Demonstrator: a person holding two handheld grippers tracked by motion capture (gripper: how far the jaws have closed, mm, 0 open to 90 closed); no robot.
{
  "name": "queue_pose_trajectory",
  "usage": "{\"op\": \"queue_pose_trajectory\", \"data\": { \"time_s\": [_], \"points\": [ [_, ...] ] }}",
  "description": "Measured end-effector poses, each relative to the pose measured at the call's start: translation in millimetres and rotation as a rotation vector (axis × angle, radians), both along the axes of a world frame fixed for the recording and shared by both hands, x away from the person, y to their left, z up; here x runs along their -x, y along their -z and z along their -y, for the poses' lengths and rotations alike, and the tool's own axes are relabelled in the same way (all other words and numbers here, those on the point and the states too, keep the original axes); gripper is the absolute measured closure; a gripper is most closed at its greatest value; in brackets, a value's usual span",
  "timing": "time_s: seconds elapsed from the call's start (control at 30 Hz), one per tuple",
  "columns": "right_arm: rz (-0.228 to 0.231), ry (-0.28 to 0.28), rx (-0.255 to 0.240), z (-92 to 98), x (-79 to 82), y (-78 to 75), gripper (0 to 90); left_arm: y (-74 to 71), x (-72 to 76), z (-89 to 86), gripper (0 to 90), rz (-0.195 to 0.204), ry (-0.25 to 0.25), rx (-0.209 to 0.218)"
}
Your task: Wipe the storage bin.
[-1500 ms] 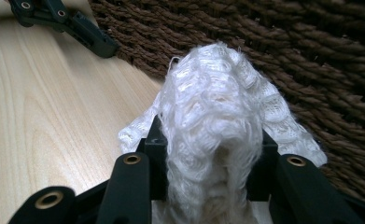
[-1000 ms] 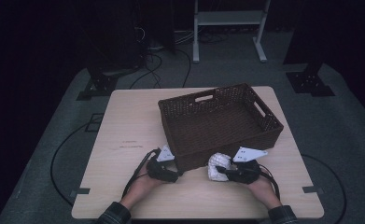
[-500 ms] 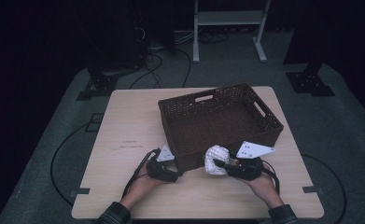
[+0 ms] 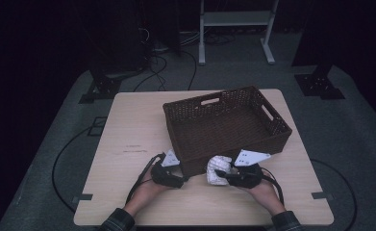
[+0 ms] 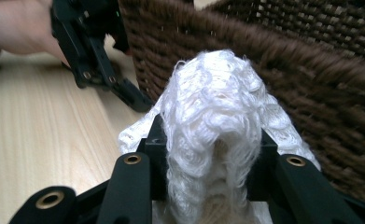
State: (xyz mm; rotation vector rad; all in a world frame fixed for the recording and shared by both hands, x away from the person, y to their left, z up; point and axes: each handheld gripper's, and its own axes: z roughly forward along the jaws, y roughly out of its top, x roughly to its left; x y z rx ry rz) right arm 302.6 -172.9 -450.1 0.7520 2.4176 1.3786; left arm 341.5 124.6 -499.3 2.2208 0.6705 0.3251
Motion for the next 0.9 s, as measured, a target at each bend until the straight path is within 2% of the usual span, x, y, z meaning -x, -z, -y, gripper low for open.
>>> {"op": "queue_pose_trajectory", "data": {
  "time_s": [0.17,0.37,0.53,0.67,0.9],
  "points": [
    [-0.032,-0.008,0.014,-3.1,-2.8,9.9,61.5,0.0,0.0,0.0,23.8,0.000,0.000,0.000],
    [-0.067,-0.029,0.065,-10.3,-5.3,23.5,61.6,0.0,0.0,0.0,23.8,0.000,0.000,0.000],
    [-0.080,-0.035,0.074,-14.5,-5.3,29.5,61.6,0.0,0.1,0.1,23.8,0.000,0.000,0.001],
    [-0.066,-0.033,0.066,-13.5,-3.5,24.3,61.6,0.0,0.1,0.1,23.8,0.000,-0.001,0.000],
    [-0.028,-0.030,0.011,-12.3,-0.1,7.4,61.6,0.1,0.2,0.1,23.7,-0.002,-0.002,0.002]
  ]
}}
